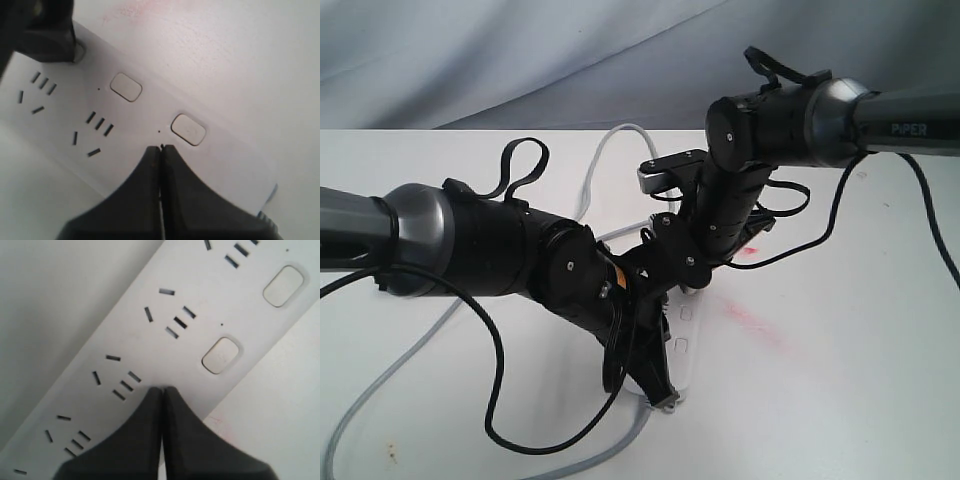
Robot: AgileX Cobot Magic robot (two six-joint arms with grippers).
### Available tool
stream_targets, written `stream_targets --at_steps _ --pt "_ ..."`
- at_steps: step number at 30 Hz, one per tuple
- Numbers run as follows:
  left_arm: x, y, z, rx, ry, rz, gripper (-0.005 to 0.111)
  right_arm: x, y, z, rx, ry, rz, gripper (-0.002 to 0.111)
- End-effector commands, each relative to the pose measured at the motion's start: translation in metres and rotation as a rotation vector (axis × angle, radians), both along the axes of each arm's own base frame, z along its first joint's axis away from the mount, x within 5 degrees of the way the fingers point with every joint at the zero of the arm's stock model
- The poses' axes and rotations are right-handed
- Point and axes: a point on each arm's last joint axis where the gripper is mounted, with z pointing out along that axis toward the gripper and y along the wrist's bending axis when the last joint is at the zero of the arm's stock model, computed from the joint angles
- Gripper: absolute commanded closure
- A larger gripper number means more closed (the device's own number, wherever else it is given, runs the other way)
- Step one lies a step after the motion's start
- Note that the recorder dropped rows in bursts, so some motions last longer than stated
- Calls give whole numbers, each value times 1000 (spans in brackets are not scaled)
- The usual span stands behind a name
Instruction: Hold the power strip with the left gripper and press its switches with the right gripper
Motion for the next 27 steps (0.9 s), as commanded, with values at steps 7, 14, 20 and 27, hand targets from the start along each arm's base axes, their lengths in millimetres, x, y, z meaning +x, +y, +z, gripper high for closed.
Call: stream_targets --at_steps 7,14,20,27 --pt "-4 3 -10 36 44 -1 107 -1 -14 22 35 -90 -16 108" --pt "-4 3 -10 36 44 -1 107 34 -47 113 111 -263 -131 108" --pt "-4 3 -10 36 44 -1 107 25 -62 133 122 -288 -144 108" --pt "-3 3 -7 31 38 -1 107 -26 -89 130 217 -368 -192 108"
